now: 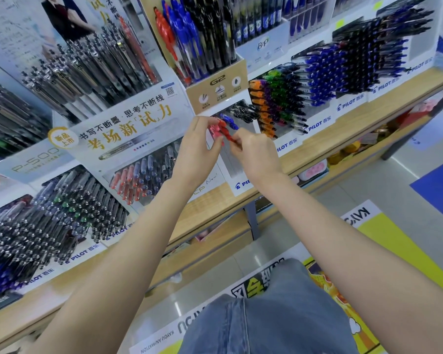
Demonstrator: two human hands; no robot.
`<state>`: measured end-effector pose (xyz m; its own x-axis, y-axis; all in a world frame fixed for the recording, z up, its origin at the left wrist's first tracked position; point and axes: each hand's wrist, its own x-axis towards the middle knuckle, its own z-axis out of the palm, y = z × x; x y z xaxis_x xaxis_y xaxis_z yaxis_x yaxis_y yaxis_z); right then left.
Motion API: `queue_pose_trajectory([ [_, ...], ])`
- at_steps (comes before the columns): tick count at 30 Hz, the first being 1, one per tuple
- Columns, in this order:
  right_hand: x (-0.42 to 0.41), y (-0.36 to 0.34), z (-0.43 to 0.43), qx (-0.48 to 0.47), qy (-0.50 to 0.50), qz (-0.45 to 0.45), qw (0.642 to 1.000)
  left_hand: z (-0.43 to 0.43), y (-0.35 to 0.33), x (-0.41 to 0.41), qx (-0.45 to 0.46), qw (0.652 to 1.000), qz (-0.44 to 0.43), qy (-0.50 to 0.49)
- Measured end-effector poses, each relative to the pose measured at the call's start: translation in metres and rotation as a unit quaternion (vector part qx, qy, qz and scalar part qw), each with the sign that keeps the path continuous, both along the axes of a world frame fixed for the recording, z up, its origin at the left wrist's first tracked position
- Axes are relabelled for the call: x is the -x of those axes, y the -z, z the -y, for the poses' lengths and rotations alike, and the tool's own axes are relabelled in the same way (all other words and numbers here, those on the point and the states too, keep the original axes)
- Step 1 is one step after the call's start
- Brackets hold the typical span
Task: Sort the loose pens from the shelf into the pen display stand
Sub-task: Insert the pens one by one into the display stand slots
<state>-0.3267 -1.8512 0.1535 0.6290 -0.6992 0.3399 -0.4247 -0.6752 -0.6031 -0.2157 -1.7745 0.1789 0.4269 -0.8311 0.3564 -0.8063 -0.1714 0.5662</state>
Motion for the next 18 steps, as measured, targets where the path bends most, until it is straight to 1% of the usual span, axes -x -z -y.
queue_pose_trajectory([
  [5,-0.008,0.005,0.0,-0.023,-0.005,0.025,0.999,-0.001,0.0,-0.002,-0.011,1.0,-0.008,0.004],
  [9,-0.008,0.006,0.001,0.005,0.005,0.005,1.0,-0.001,-0.002,0.0,-0.015,1.0,0.004,0.004],
  [11,-0.008,0.004,0.001,0.048,0.025,-0.026,0.998,-0.002,-0.003,0.003,-0.033,0.999,0.035,0.002],
  [13,-0.003,0.003,0.002,0.096,0.04,-0.069,0.992,-0.004,-0.005,0.006,-0.048,0.994,0.094,-0.003],
  [15,0.008,0.004,0.003,0.092,0.026,-0.124,0.988,-0.006,-0.007,0.009,-0.066,0.984,0.166,-0.017],
  [16,0.016,0.005,0.004,0.082,0.018,-0.136,0.987,-0.009,-0.007,0.012,-0.075,0.978,0.19,-0.03],
  [18,0.039,0.009,0.002,0.073,0.011,-0.138,0.988,-0.023,-0.005,0.022,-0.084,0.975,0.2,-0.055],
])
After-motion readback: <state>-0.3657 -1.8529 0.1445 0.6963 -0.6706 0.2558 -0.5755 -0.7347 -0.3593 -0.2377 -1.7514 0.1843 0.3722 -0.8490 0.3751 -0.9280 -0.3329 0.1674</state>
